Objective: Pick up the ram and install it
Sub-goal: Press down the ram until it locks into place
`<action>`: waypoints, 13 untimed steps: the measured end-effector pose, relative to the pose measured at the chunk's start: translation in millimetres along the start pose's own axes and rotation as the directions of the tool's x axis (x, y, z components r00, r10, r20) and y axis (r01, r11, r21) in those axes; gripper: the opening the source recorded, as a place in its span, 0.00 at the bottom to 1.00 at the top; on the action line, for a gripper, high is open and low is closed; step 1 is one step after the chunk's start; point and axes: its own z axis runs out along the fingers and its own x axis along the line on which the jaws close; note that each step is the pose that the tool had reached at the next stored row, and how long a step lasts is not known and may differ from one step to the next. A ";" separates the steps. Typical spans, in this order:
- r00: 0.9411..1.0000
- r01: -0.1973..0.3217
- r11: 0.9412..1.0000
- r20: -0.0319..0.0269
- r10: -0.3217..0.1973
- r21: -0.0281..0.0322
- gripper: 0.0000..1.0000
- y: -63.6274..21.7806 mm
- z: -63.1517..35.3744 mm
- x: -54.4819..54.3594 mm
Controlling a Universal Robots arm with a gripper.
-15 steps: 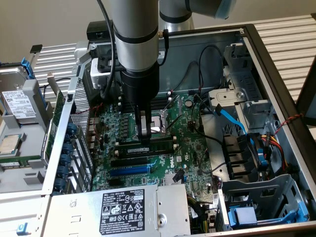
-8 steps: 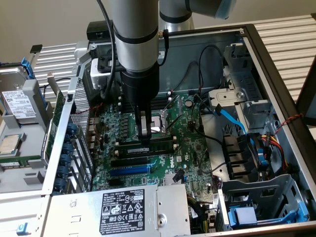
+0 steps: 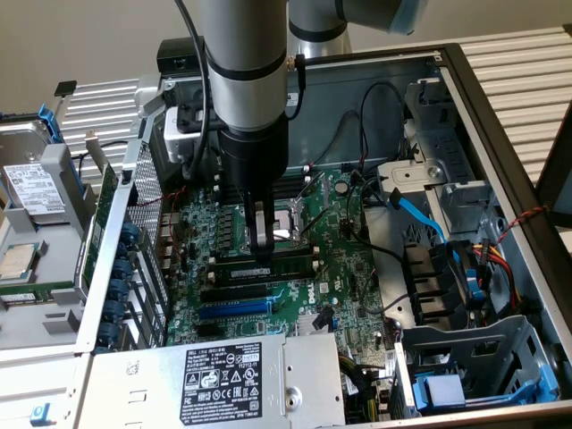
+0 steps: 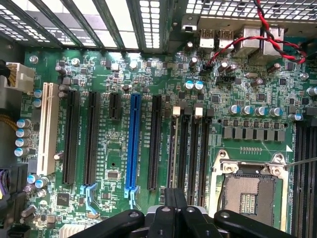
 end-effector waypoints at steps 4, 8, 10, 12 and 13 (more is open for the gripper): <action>1.000 0.001 1.000 0.000 -0.001 0.000 0.11 0.1 0.8 0.1; 1.000 0.001 1.000 0.000 -0.001 0.000 0.11 0.1 0.9 0.0; 1.000 0.001 1.000 0.002 -0.001 0.002 0.11 0.1 -1.2 -0.3; 1.000 0.001 1.000 0.000 -0.001 0.000 0.11 0.4 -6.9 -0.1; 1.000 0.001 1.000 0.000 -0.001 0.000 0.11 0.4 -9.4 -0.1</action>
